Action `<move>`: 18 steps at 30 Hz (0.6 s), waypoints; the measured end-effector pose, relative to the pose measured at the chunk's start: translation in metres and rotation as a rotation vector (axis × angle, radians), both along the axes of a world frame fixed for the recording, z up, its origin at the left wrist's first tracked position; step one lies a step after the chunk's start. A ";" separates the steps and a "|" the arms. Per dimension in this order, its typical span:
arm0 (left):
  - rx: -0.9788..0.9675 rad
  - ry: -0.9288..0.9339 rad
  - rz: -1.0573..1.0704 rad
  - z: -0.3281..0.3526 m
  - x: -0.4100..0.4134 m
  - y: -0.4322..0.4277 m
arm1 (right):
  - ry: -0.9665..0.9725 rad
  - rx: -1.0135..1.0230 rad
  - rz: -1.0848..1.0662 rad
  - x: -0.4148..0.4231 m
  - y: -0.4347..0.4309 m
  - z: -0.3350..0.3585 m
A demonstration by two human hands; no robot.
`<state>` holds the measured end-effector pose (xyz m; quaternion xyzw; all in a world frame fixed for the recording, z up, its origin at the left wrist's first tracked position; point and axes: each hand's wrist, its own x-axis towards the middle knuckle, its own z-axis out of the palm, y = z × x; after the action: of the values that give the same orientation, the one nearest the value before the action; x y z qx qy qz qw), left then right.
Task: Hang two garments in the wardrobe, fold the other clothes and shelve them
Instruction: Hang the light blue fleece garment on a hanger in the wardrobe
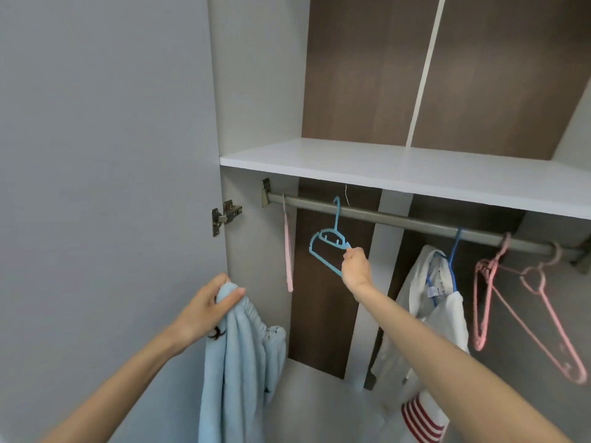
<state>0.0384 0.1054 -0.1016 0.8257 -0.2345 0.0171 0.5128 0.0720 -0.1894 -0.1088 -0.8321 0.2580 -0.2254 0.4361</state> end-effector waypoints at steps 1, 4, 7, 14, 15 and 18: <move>0.013 -0.012 -0.027 0.001 -0.002 -0.002 | 0.009 -0.014 -0.017 -0.009 -0.007 0.004; 0.063 -0.031 -0.123 0.000 -0.011 -0.006 | 0.045 -0.043 -0.063 -0.033 -0.024 0.014; 0.054 -0.033 -0.179 0.001 -0.022 -0.010 | 0.060 -0.031 -0.091 -0.054 -0.029 0.021; 0.050 -0.001 -0.250 0.000 -0.039 0.003 | 0.008 0.000 -0.159 -0.077 -0.022 0.056; 0.054 0.000 -0.254 0.001 -0.041 0.005 | -0.002 0.011 -0.159 -0.080 -0.019 0.058; 0.038 -0.030 -0.280 0.002 -0.048 0.008 | -0.017 0.032 -0.170 -0.091 -0.008 0.060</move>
<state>-0.0098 0.1136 -0.0992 0.7940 -0.3555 -0.0469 0.4910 -0.0189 -0.1974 -0.0488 -0.7983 0.3275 -0.2643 0.4308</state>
